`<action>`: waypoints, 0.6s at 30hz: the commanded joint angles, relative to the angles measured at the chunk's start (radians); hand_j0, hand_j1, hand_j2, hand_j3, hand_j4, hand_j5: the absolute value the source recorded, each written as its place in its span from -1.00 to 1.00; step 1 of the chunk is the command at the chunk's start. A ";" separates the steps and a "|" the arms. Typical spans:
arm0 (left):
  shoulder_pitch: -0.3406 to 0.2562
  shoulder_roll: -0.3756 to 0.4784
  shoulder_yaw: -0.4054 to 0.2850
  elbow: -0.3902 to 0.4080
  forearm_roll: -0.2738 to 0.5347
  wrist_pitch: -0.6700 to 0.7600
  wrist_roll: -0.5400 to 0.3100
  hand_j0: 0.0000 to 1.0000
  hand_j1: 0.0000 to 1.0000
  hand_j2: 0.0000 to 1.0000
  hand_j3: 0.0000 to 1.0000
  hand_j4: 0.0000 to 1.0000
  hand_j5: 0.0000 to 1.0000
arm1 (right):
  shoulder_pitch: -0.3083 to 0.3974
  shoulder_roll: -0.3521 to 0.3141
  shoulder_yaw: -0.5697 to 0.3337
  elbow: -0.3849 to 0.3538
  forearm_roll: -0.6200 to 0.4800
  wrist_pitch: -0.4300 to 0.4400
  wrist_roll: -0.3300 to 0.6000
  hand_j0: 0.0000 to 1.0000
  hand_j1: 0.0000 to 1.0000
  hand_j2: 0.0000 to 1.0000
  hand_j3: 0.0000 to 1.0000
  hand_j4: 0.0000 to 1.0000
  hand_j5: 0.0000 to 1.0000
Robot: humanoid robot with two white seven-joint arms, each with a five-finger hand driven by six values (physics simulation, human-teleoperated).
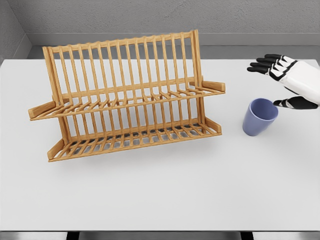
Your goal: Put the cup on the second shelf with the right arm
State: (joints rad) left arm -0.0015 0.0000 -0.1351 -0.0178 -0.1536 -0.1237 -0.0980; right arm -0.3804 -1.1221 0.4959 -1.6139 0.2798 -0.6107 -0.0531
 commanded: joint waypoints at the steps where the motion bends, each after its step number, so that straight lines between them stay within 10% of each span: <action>1: 0.000 0.000 0.000 0.001 0.000 -0.001 0.000 1.00 1.00 1.00 1.00 1.00 1.00 | 0.000 -0.004 0.000 -0.004 -0.007 0.000 -0.001 1.00 1.00 1.00 1.00 1.00 1.00; 7: 0.000 0.000 0.000 -0.001 0.000 -0.001 0.000 1.00 1.00 1.00 1.00 1.00 1.00 | 0.014 -0.053 -0.072 0.016 -0.100 0.000 -0.001 1.00 1.00 1.00 1.00 1.00 1.00; 11: 0.000 0.000 0.000 -0.001 0.000 -0.001 0.000 1.00 1.00 1.00 1.00 1.00 1.00 | -0.066 -0.053 -0.092 0.019 -0.100 0.000 0.582 1.00 1.00 1.00 1.00 1.00 1.00; 18: 0.000 0.000 0.000 0.001 0.000 -0.001 0.000 1.00 1.00 1.00 1.00 1.00 1.00 | -0.124 -0.013 -0.060 0.014 -0.090 0.000 0.664 1.00 1.00 1.00 1.00 1.00 1.00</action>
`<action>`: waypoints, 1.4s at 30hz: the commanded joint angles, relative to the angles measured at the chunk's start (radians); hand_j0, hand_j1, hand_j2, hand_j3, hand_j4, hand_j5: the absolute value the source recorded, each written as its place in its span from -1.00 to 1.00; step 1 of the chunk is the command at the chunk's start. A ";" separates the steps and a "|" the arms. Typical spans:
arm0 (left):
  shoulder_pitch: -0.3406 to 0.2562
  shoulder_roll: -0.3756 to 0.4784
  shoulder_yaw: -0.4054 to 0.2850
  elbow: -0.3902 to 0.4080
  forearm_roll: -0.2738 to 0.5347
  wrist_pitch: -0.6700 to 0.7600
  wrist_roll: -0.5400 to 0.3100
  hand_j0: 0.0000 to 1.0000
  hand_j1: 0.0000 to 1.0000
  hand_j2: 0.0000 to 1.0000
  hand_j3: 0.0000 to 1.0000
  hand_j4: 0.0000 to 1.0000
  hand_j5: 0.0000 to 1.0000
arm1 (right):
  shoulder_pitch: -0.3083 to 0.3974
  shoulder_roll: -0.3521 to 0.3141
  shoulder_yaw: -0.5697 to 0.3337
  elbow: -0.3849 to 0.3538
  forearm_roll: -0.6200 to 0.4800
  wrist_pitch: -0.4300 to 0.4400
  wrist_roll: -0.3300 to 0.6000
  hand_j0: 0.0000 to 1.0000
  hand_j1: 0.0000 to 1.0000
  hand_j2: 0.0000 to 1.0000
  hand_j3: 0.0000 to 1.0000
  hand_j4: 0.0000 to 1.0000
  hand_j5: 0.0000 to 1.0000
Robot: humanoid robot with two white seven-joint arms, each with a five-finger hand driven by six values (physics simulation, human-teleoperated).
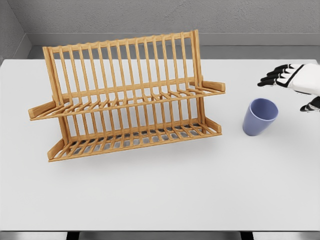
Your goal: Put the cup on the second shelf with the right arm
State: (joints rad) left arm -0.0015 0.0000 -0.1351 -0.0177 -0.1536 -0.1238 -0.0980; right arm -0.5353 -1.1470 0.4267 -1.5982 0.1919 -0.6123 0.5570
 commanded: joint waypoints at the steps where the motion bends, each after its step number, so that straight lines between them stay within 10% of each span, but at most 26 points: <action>1: 0.000 0.000 0.000 -0.001 0.000 0.000 0.000 1.00 1.00 1.00 1.00 1.00 1.00 | -0.009 0.038 0.058 0.024 -0.002 0.001 0.054 1.00 1.00 1.00 1.00 1.00 1.00; 4: 0.000 0.000 0.000 0.001 0.000 0.001 0.000 1.00 1.00 1.00 1.00 1.00 1.00 | -0.121 0.087 0.214 0.110 -0.002 0.001 0.054 1.00 1.00 1.00 1.00 1.00 1.00; 38: 0.000 0.000 0.000 -0.001 0.000 0.000 0.000 1.00 1.00 1.00 1.00 1.00 1.00 | -0.169 0.145 0.323 0.201 0.000 0.001 0.054 1.00 1.00 1.00 1.00 1.00 1.00; 40: 0.000 0.000 0.000 -0.001 0.000 0.001 0.000 1.00 1.00 1.00 1.00 1.00 1.00 | -0.169 0.145 0.325 0.207 -0.002 0.001 0.054 0.43 0.43 0.43 0.43 0.43 0.43; 42: 0.000 0.000 0.000 -0.001 0.000 0.000 0.000 1.00 1.00 1.00 1.00 1.00 1.00 | -0.169 0.145 0.323 0.207 0.000 0.001 0.054 0.43 0.43 0.43 0.43 0.43 0.43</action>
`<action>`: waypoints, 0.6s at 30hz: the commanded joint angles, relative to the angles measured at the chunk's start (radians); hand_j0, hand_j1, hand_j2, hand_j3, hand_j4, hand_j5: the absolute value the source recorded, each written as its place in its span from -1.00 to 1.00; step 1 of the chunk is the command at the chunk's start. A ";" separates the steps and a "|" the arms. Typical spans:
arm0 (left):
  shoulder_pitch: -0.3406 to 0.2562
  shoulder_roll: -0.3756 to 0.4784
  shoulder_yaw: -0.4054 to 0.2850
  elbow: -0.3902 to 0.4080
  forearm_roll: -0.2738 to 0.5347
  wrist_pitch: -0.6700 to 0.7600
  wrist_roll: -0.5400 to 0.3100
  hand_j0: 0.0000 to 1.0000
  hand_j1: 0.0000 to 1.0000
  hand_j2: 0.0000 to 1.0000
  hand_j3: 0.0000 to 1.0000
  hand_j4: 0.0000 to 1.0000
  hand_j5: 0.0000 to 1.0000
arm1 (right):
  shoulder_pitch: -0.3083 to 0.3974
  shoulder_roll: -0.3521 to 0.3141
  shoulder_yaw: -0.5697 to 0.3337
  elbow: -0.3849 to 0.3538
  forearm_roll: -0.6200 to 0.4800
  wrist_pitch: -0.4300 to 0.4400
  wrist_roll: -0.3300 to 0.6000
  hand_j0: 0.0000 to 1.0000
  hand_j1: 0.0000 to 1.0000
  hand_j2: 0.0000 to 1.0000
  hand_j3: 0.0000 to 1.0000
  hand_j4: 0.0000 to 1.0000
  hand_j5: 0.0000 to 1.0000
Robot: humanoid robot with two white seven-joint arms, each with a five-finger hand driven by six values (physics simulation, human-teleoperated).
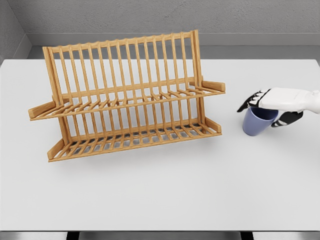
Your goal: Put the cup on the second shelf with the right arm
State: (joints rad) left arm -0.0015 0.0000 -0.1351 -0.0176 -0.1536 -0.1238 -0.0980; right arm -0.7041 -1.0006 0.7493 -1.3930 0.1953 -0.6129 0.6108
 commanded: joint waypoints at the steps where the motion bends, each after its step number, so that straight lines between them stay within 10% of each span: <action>1: 0.000 0.000 0.000 0.001 0.000 0.000 0.000 1.00 1.00 1.00 1.00 1.00 1.00 | 0.000 -0.001 0.001 0.002 -0.005 0.002 0.000 0.43 0.43 0.43 0.43 0.43 0.43; 18: 0.000 0.000 0.000 -0.001 0.000 0.001 0.000 1.00 1.00 1.00 1.00 1.00 1.00 | -0.046 -0.012 -0.011 -0.006 -0.007 0.002 0.000 0.43 0.43 0.43 0.43 0.43 0.43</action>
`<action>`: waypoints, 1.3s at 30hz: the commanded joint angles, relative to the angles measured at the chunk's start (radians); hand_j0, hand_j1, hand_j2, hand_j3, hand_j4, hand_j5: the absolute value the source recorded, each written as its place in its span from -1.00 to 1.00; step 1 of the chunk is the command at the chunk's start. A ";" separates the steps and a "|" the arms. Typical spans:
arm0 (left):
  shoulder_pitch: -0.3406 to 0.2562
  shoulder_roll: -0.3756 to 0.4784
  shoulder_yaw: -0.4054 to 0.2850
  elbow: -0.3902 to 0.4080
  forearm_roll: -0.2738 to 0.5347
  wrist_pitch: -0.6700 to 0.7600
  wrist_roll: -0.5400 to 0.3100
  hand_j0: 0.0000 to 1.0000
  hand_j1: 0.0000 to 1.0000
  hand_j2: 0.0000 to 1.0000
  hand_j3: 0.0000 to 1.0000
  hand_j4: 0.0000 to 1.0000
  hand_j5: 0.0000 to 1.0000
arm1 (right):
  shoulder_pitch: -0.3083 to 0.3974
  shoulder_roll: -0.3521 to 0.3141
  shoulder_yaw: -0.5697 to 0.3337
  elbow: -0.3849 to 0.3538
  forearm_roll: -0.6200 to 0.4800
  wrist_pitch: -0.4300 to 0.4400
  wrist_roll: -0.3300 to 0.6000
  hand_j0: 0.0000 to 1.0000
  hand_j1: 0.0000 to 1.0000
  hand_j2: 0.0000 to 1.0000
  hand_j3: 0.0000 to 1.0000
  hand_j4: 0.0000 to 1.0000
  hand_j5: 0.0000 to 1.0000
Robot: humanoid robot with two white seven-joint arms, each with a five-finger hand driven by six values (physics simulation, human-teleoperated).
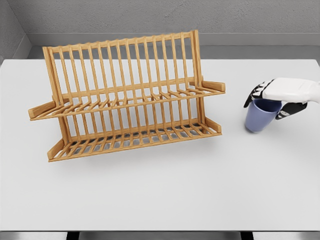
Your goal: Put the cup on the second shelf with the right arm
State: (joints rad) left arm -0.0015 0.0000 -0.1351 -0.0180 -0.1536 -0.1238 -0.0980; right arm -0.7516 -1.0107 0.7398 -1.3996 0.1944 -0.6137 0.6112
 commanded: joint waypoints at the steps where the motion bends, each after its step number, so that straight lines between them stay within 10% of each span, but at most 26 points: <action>1: 0.000 0.000 0.000 0.001 0.000 0.000 0.000 1.00 1.00 1.00 1.00 1.00 1.00 | 0.000 -0.002 -0.002 0.001 -0.007 0.003 0.000 0.43 0.43 0.43 0.43 0.43 0.43; 39: 0.000 0.000 0.000 0.000 0.000 0.000 0.000 1.00 1.00 1.00 1.00 1.00 1.00 | -0.158 0.000 -0.126 -0.052 -0.013 0.003 0.000 0.36 0.36 0.36 0.36 0.36 0.36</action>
State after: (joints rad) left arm -0.0015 0.0000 -0.1351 -0.0179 -0.1536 -0.1240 -0.0980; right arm -0.9096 -1.0125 0.6145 -1.4304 0.1864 -0.6140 0.6114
